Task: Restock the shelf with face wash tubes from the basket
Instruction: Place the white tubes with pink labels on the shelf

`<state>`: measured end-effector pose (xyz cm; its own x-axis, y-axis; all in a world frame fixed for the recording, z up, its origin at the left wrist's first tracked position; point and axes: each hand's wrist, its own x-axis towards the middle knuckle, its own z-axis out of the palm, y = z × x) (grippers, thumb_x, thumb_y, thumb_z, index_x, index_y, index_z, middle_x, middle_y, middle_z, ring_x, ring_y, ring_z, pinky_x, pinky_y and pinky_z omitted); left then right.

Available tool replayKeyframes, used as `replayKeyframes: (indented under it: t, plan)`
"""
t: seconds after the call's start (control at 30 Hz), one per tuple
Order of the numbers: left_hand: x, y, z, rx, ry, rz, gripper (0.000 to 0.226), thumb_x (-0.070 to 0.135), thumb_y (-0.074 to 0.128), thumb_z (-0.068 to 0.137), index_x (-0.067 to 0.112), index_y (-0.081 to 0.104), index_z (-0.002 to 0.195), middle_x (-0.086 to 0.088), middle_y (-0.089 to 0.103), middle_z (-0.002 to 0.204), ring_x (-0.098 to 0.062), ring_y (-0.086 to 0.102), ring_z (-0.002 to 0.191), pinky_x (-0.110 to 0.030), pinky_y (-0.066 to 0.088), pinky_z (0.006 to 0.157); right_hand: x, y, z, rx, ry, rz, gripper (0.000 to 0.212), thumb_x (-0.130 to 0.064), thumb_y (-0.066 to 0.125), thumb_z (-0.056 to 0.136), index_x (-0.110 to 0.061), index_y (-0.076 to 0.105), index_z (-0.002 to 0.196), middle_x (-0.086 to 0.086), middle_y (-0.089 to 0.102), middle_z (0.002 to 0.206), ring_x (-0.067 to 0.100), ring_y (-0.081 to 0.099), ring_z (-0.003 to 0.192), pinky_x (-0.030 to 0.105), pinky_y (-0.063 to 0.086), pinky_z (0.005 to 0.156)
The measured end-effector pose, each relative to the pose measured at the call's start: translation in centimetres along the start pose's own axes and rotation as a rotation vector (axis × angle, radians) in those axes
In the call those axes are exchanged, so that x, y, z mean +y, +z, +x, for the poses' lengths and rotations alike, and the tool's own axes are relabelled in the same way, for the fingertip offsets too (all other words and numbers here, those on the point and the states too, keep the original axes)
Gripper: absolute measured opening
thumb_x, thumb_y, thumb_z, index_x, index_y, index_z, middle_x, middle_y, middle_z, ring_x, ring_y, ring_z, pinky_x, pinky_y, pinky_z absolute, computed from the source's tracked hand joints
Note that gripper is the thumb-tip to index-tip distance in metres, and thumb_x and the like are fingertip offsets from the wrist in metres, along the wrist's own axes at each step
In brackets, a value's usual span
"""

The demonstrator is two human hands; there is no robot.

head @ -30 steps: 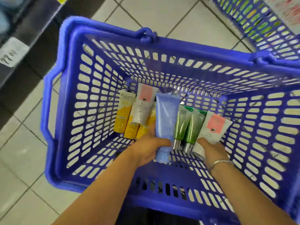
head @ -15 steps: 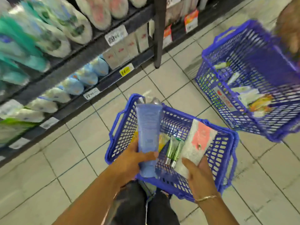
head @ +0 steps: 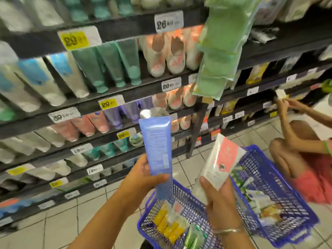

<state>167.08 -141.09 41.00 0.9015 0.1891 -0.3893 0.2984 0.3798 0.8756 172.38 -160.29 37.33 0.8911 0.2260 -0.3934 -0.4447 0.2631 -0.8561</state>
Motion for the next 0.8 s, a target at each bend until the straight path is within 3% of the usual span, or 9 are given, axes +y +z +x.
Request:
replayKeyframes:
  t: [0.07, 0.13, 0.27, 0.33, 0.4, 0.5, 0.63, 0.8]
  plan:
    - [3.1, 0.7, -1.6, 0.007, 0.052, -0.057, 0.067, 0.004, 0.077, 0.054, 0.017, 0.054, 0.115, -0.002, 0.073, 0.099, -0.016, 0.07, 0.079, -0.027, 0.054, 0.062, -2.6, 1.7, -0.7, -0.049, -0.012, 0.009, 0.061, -0.032, 0.077, 0.047, -0.036, 0.056, 0.105, -0.01, 0.074, 0.089, 0.008, 0.071, 0.08, 0.025, 0.054, 0.063]
    - [5.7, 1.1, -2.9, 0.025, 0.114, -0.125, 0.058, -0.003, 0.069, 0.058, 0.014, 0.056, 0.112, -0.002, 0.073, 0.091, -0.016, 0.07, 0.075, -0.026, 0.055, 0.06, -4.9, 3.1, -1.4, -0.087, -0.036, 0.03, 0.058, -0.03, 0.077, 0.046, -0.038, 0.058, 0.101, -0.01, 0.074, 0.089, 0.008, 0.071, 0.079, 0.027, 0.051, 0.067]
    - [10.7, 2.1, -4.9, 0.037, 0.236, -0.177, 0.057, -0.011, 0.066, 0.056, 0.009, 0.056, 0.109, -0.004, 0.072, 0.078, -0.014, 0.066, 0.062, -0.026, 0.055, 0.055, -9.3, 5.8, -2.4, -0.162, -0.107, 0.069, 0.057, -0.016, 0.073, 0.052, -0.032, 0.057, 0.104, -0.006, 0.074, 0.086, 0.011, 0.07, 0.078, 0.027, 0.056, 0.066]
    - [12.7, 2.4, -5.5, 0.07, 0.289, -0.188, 0.053, -0.009, 0.063, 0.055, 0.006, 0.055, 0.106, -0.004, 0.071, 0.071, -0.013, 0.063, 0.054, -0.024, 0.053, 0.049, -11.1, 7.0, -2.9, -0.186, -0.152, 0.071, 0.057, -0.007, 0.069, 0.059, -0.024, 0.055, 0.112, 0.001, 0.072, 0.091, 0.021, 0.066, 0.087, 0.039, 0.055, 0.081]
    - [14.6, 2.5, -6.3, 0.098, 0.318, -0.185, 0.051, 0.0, 0.062, 0.058, 0.006, 0.055, 0.108, -0.005, 0.07, 0.073, -0.014, 0.063, 0.053, -0.025, 0.051, 0.047, -12.8, 8.3, -3.5, -0.215, -0.18, 0.06, 0.054, -0.002, 0.066, 0.065, -0.02, 0.054, 0.114, 0.002, 0.071, 0.09, 0.024, 0.064, 0.088, 0.045, 0.051, 0.084]
    - [16.7, 2.1, -6.9, 0.152, 0.357, -0.162, 0.061, -0.002, 0.07, 0.058, 0.011, 0.053, 0.115, -0.007, 0.067, 0.087, -0.014, 0.066, 0.059, -0.026, 0.052, 0.05, -14.5, 10.3, -4.1, -0.273, -0.22, 0.031, 0.057, 0.002, 0.065, 0.069, -0.016, 0.051, 0.121, 0.005, 0.071, 0.092, 0.024, 0.066, 0.087, 0.041, 0.05, 0.08]
    - [18.9, 1.0, -7.6, 0.204, 0.411, -0.183, 0.053, 0.011, 0.069, 0.059, 0.013, 0.054, 0.109, -0.007, 0.067, 0.086, -0.017, 0.066, 0.063, -0.029, 0.053, 0.053, -15.9, 13.6, -4.6, -0.34, -0.251, -0.018, 0.056, 0.006, 0.064, 0.074, -0.011, 0.048, 0.125, 0.018, 0.065, 0.111, 0.04, 0.059, 0.102, 0.058, 0.043, 0.096]
    - [23.3, -0.8, -8.0, 0.137, 0.497, -0.175, 0.043, 0.011, 0.07, 0.059, 0.013, 0.054, 0.098, -0.002, 0.057, 0.063, -0.013, 0.056, 0.047, -0.027, 0.051, 0.046, -17.7, 18.6, -4.6, -0.357, -0.344, -0.033, 0.047, 0.005, 0.063, 0.076, -0.012, 0.052, 0.118, 0.015, 0.066, 0.104, 0.028, 0.061, 0.091, 0.04, 0.05, 0.076]
